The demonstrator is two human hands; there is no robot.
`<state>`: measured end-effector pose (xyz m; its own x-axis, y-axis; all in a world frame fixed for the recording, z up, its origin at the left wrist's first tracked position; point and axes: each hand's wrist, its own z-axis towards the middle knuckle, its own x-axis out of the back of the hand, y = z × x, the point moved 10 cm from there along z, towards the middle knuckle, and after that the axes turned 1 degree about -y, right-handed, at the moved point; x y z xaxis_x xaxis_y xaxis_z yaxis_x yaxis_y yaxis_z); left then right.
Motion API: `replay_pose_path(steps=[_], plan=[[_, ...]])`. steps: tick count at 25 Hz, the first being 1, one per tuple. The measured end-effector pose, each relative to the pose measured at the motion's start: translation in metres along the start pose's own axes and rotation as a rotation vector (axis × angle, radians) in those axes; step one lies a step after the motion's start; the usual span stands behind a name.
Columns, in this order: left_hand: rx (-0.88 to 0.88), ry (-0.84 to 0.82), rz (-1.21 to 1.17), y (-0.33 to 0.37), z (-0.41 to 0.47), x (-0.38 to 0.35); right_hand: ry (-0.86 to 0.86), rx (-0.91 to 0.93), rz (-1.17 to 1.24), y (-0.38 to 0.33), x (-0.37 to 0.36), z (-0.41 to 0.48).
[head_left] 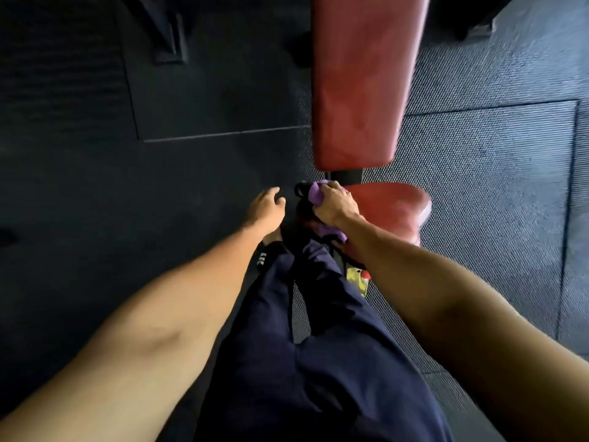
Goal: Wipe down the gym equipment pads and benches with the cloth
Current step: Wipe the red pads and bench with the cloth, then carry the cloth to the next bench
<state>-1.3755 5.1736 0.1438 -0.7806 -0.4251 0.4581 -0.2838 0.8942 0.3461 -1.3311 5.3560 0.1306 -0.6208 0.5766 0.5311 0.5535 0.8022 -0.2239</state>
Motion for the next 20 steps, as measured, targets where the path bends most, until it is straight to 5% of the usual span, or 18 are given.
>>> replay_pose_path(steps=[8, 20], plan=[[-0.201, 0.055, 0.27, 0.14, -0.059, 0.085, 0.23, -0.021, 0.209, 0.026, 0.15, -0.106], [-0.706, -0.051, 0.589, 0.357, -0.16, 0.061, 0.593, -0.351, 0.477, 0.107, 0.236, -0.286]])
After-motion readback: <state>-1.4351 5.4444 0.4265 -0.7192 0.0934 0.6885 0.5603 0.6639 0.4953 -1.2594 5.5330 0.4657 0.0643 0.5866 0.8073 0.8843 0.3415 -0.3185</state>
